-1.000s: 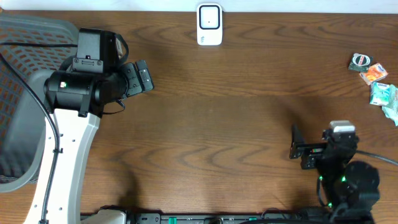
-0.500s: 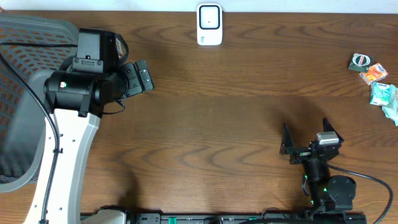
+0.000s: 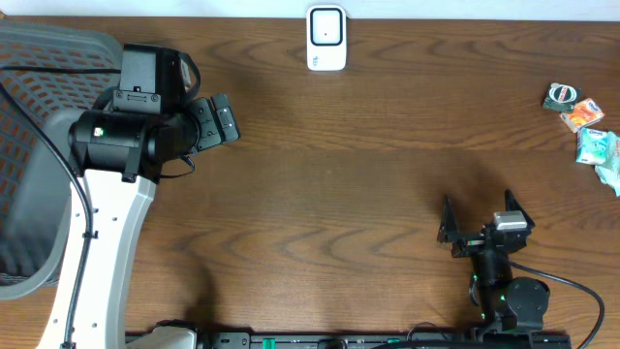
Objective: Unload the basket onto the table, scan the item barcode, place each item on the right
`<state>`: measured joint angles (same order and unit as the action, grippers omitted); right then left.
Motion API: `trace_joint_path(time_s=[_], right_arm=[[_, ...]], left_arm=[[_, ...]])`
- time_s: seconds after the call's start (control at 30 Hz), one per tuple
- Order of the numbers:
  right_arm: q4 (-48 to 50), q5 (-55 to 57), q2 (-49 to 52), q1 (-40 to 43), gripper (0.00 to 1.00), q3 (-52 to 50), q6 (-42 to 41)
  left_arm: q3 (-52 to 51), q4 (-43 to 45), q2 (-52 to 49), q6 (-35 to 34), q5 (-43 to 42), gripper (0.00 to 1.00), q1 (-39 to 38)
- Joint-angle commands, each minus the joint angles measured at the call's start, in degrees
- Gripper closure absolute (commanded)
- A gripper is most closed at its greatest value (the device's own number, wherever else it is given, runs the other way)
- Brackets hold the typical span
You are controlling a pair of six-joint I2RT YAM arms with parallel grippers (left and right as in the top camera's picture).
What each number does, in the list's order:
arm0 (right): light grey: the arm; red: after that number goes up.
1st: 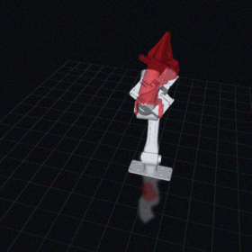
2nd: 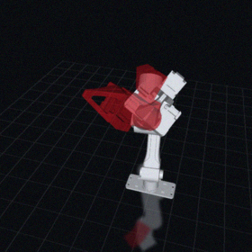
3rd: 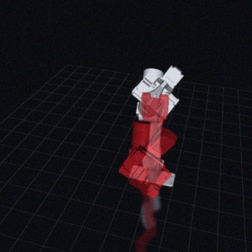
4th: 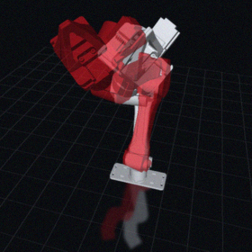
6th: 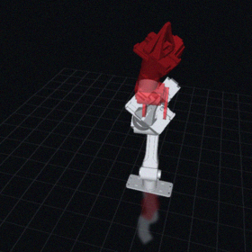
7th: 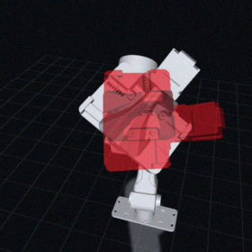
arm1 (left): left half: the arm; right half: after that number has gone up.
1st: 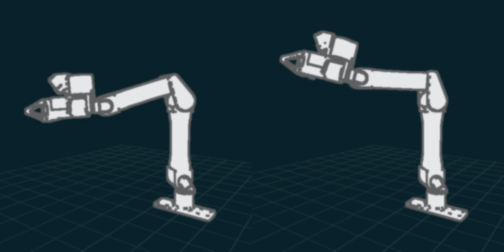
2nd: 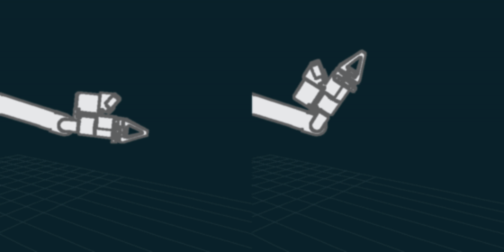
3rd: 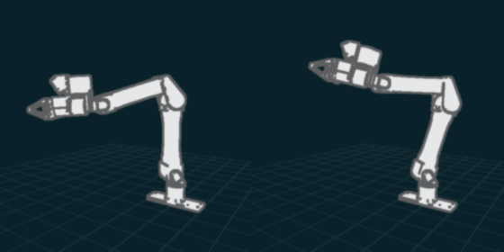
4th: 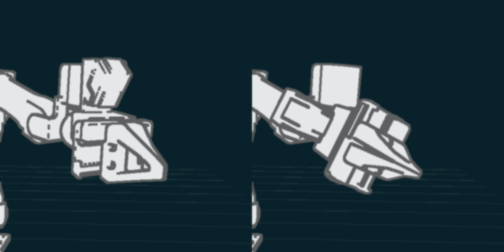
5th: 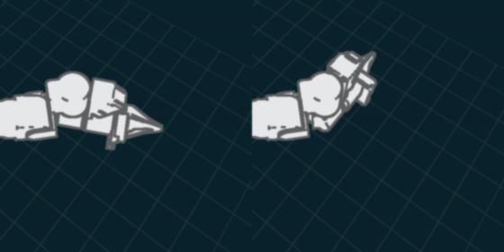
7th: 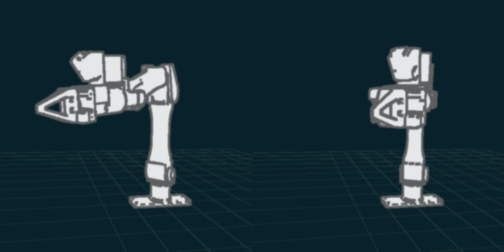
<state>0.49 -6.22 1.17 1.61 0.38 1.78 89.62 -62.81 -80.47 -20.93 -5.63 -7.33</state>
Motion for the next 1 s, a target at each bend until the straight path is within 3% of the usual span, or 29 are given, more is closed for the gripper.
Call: trace_joint_path(time_s=[0.0,0.13,0.77,0.97], right_arm=[[-2.3,0.3,-0.9,0.3,0.01,-0.1,-0.1],[-4.7,2.9,-0.9,0.0,0.01,-0.1,-4.7],[-4.8,3.3,-0.9,-2.8,0.01,-0.1,-4.1],[-4.9,3.5,-0.9,-4.6,0.01,-0.1,-0.4]], left_arm=[[0.7,-0.2,0.0,0.3,0.3,0.02,0.2],[0.7,-0.2,0.0,0.3,0.3,0.02,0.2],[0.7,-0.2,0.0,0.3,0.3,0.02,0.2],[0.7,-0.2,0.0,0.3,0.3,0.02,0.2]])
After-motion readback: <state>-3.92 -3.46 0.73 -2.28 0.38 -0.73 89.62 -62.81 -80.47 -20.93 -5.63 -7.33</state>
